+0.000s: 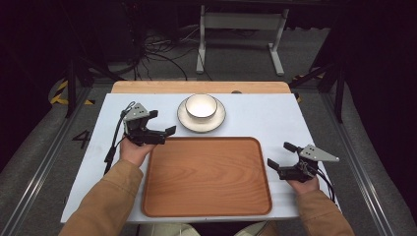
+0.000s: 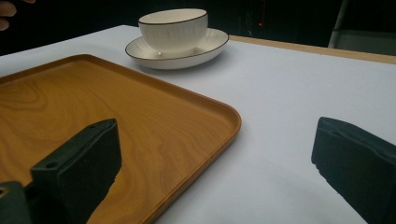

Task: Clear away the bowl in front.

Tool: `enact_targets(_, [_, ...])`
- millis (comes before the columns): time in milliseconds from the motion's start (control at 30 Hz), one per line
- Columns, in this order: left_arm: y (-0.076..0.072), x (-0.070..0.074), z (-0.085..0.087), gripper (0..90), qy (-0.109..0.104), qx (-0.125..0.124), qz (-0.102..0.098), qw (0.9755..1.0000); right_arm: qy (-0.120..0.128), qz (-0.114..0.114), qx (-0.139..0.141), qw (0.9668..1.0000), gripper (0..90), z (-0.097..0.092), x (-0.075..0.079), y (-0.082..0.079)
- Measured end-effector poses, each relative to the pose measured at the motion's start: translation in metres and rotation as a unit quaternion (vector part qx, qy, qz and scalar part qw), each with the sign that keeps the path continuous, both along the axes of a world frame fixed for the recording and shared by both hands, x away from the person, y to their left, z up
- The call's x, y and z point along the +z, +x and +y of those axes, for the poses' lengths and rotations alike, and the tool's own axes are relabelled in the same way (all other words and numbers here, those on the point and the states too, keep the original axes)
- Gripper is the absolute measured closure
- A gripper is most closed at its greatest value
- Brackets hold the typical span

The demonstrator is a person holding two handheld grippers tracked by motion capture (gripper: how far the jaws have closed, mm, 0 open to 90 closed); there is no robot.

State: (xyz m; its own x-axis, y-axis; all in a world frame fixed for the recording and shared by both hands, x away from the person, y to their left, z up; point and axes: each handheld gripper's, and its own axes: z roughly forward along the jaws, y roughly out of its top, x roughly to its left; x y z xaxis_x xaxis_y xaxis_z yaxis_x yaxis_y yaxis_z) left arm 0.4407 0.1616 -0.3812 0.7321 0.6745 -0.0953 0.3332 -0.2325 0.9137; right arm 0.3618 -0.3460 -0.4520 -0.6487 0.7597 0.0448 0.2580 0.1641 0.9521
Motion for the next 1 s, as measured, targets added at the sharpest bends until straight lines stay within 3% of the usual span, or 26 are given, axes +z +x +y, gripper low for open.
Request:
enact_targets(567, [0.025, 0.004, -0.017, 5.6, -0.003, 0.013, 0.004, 0.9999, 0.001, 0.001, 0.001, 1.0, 2.0, 0.0, 0.0, 0.0])
enact_targets(900, [0.036, 0.007, -0.023, 5.6, 0.01, 0.016, 0.01, 0.9998, 0.0, 0.001, 0.0, 1.0, 2.0, 0.0, 0.0, -0.001])
enact_targets(1000, [0.038, 0.01, -0.028, 5.6, 0.033, 0.026, 0.005, 0.9991, 0.0, 0.001, 0.0, 1.0, 2.0, 0.0, 0.0, -0.001])
